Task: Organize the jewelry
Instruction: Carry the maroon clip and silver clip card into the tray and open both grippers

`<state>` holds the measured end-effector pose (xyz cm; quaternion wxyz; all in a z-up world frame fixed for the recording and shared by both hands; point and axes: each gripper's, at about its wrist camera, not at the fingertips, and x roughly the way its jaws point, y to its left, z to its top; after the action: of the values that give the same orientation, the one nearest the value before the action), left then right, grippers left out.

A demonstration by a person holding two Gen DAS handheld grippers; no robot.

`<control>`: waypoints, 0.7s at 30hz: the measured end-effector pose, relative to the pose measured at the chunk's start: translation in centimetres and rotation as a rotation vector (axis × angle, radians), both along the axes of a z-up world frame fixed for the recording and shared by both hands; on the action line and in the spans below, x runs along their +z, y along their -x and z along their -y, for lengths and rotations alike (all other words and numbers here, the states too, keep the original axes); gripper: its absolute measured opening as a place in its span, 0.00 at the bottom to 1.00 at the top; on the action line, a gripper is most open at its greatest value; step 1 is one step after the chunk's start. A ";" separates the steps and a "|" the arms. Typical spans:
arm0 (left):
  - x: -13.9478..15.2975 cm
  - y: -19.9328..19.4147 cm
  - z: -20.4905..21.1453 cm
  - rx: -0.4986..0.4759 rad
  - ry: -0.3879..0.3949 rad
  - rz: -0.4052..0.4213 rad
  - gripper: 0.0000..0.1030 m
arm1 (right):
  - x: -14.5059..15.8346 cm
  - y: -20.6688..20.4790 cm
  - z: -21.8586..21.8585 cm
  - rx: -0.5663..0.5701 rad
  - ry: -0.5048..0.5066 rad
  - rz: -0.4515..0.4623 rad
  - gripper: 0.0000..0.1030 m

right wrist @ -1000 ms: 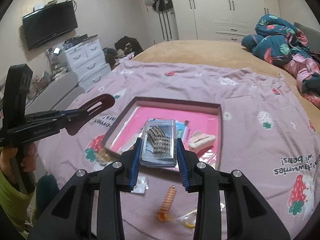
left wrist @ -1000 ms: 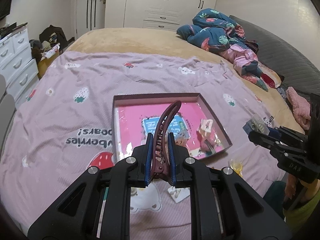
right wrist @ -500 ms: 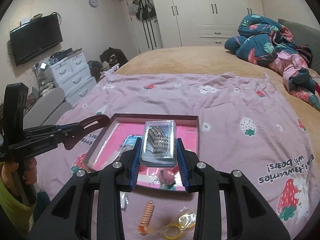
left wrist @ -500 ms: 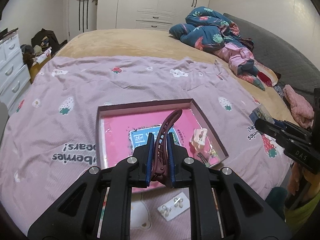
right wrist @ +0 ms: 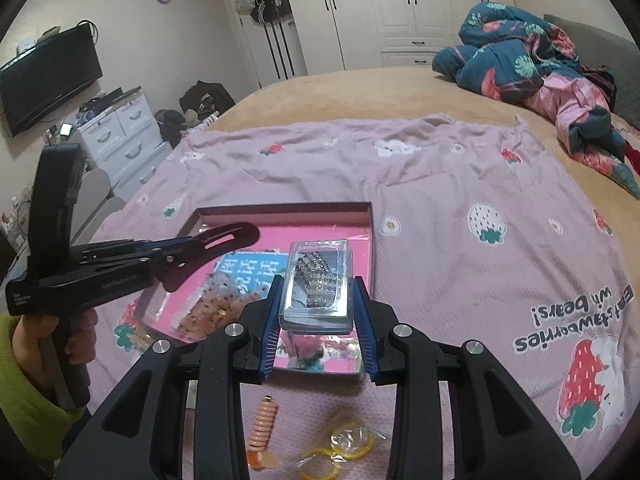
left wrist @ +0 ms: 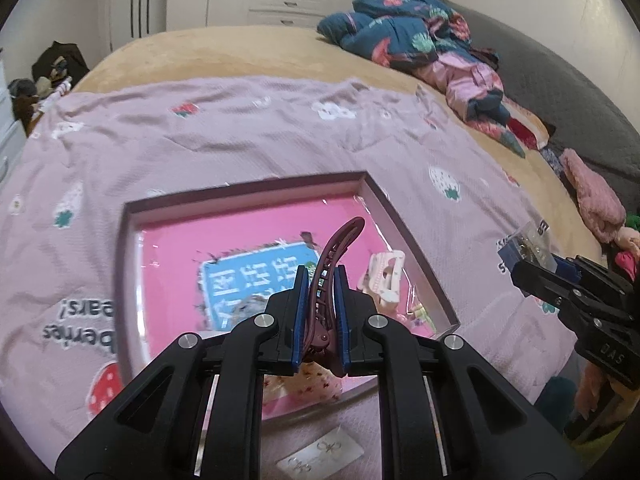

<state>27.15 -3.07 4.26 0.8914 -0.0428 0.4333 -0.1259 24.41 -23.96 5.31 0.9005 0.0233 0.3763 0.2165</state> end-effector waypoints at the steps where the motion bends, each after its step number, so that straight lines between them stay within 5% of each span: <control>1: -0.5 -0.4 0.3 -0.008 0.002 -0.015 0.06 | -0.3 -0.2 0.1 -0.001 0.002 -0.008 0.31; 21: -5.9 -3.1 1.2 -0.018 0.004 -0.145 0.06 | -7.2 -2.5 -2.1 0.037 0.093 -0.130 0.31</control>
<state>30.29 -4.31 -1.65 0.8565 -0.0498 0.4966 -0.1314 26.94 -21.87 -1.85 0.8701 -0.0115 0.4442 0.2135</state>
